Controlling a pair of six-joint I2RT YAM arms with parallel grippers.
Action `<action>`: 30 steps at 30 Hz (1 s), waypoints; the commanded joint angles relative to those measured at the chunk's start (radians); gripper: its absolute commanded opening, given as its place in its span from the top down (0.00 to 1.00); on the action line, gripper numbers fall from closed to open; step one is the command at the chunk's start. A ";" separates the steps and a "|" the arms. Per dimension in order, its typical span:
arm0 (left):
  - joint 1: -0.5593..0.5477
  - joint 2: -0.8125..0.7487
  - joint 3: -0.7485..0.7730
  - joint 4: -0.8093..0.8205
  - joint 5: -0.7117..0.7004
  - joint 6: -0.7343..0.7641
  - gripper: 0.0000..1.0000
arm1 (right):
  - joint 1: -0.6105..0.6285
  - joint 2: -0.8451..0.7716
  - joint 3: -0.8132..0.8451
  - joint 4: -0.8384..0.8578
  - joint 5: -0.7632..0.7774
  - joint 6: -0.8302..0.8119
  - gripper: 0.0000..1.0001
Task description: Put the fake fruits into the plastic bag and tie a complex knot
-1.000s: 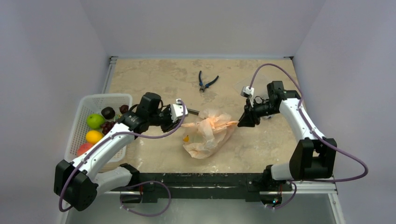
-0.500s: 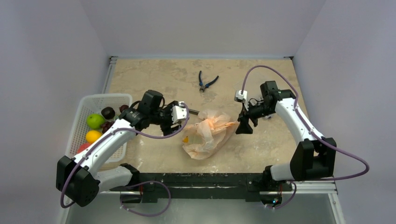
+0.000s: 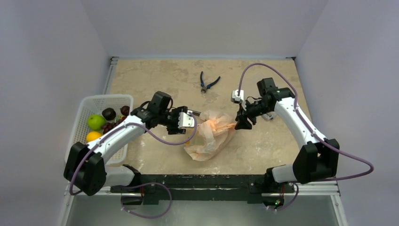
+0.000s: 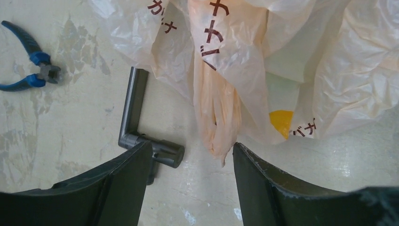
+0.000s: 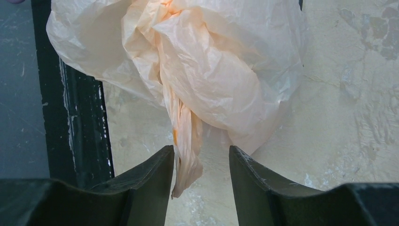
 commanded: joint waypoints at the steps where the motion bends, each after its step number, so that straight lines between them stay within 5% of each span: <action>1: -0.023 0.060 0.053 0.047 0.052 0.091 0.37 | 0.021 0.001 0.011 0.029 -0.003 -0.007 0.54; 7: -0.073 0.084 0.038 0.025 0.045 0.159 0.32 | 0.037 -0.001 0.003 0.032 0.009 -0.004 0.69; 13: -0.096 0.090 0.022 0.092 0.013 0.121 0.40 | 0.037 -0.008 -0.013 0.033 0.011 -0.001 1.00; 19: -0.127 0.091 0.020 0.164 -0.039 0.047 0.63 | 0.037 -0.028 -0.027 0.071 0.005 0.051 1.00; 22: -0.124 0.071 0.038 0.102 -0.086 0.015 0.98 | 0.035 -0.058 -0.043 0.158 0.069 0.170 1.00; 30: 0.031 -0.067 -0.024 -0.003 -0.129 -0.013 1.00 | -0.110 -0.113 -0.067 0.142 0.186 0.145 1.00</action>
